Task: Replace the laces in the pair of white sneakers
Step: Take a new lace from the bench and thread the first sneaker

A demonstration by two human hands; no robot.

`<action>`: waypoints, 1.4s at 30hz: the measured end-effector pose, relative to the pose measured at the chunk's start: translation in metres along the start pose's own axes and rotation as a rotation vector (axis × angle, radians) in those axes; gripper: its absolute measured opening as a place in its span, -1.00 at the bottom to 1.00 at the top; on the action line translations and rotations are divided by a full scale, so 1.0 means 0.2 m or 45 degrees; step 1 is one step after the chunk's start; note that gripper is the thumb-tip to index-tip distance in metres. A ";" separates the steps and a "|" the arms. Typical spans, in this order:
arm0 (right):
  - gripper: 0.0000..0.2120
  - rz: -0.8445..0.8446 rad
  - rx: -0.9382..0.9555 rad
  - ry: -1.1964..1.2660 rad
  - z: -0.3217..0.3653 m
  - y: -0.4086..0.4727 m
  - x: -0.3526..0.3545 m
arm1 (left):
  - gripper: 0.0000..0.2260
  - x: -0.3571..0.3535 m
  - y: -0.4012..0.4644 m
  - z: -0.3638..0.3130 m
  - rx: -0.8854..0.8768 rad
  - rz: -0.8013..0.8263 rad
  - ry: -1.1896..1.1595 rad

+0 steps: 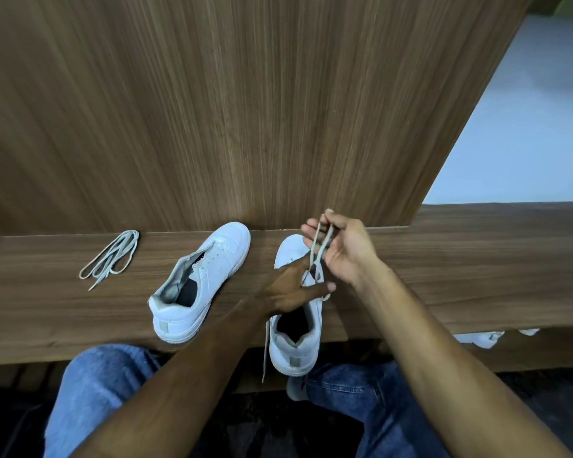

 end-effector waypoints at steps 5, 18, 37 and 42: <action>-0.71 0.020 0.241 -0.512 0.00 0.03 -0.02 | -0.57 0.03 0.04 0.13 0.226 -0.159 -0.282; -0.76 -0.222 0.368 -0.894 -0.03 -0.01 0.35 | -0.68 0.07 0.01 0.09 0.354 -0.164 -0.550; -0.88 0.031 0.164 -1.530 -0.01 -0.10 0.41 | -0.70 0.05 0.01 0.11 0.456 -0.207 -0.611; -0.64 0.079 0.407 -1.971 -0.10 -0.08 0.31 | -0.69 0.06 0.02 0.11 0.447 -0.235 -0.582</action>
Point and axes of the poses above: each hand's wrist, its own y-axis towards the middle knuckle, its own x-axis out of the back of the hand, z = x × y, the point moved 8 cm from there along y, towards the middle knuckle, and after that the axes turned 1 degree about y, right-handed, at the moved point
